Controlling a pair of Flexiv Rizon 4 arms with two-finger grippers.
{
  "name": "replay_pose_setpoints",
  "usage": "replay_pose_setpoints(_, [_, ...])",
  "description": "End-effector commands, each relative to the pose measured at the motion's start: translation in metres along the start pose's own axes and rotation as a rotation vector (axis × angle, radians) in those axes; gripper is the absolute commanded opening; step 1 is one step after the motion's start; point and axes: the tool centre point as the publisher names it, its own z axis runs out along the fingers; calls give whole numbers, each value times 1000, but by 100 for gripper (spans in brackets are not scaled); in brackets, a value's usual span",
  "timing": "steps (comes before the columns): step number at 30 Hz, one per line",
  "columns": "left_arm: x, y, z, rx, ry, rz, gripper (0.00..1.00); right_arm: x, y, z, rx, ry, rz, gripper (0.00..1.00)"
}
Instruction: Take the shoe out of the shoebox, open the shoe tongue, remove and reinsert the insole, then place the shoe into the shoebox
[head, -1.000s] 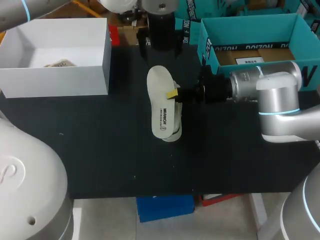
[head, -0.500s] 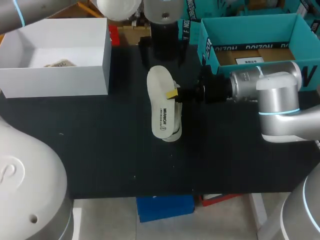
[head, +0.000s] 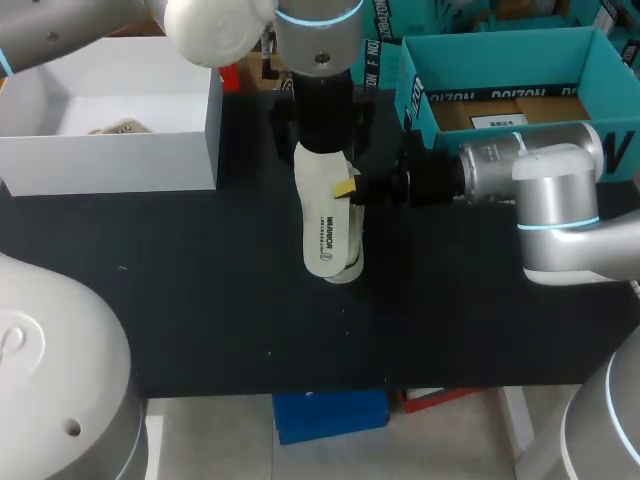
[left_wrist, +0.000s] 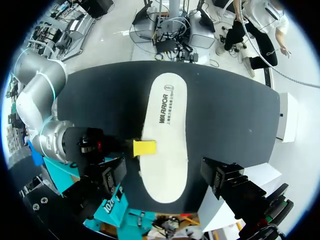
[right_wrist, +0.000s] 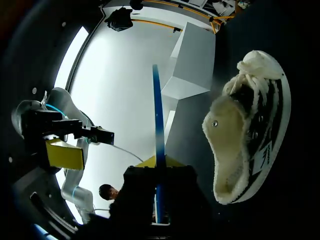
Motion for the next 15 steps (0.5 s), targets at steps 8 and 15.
replay_pose_setpoints(8, [8,-50,0,-49,-9,18,100,0,0,1,1,-2,1,0])
replay_pose_setpoints(15, [14,-76,2,-52,-11,25,100,0,0,1,1,-2,1,0])
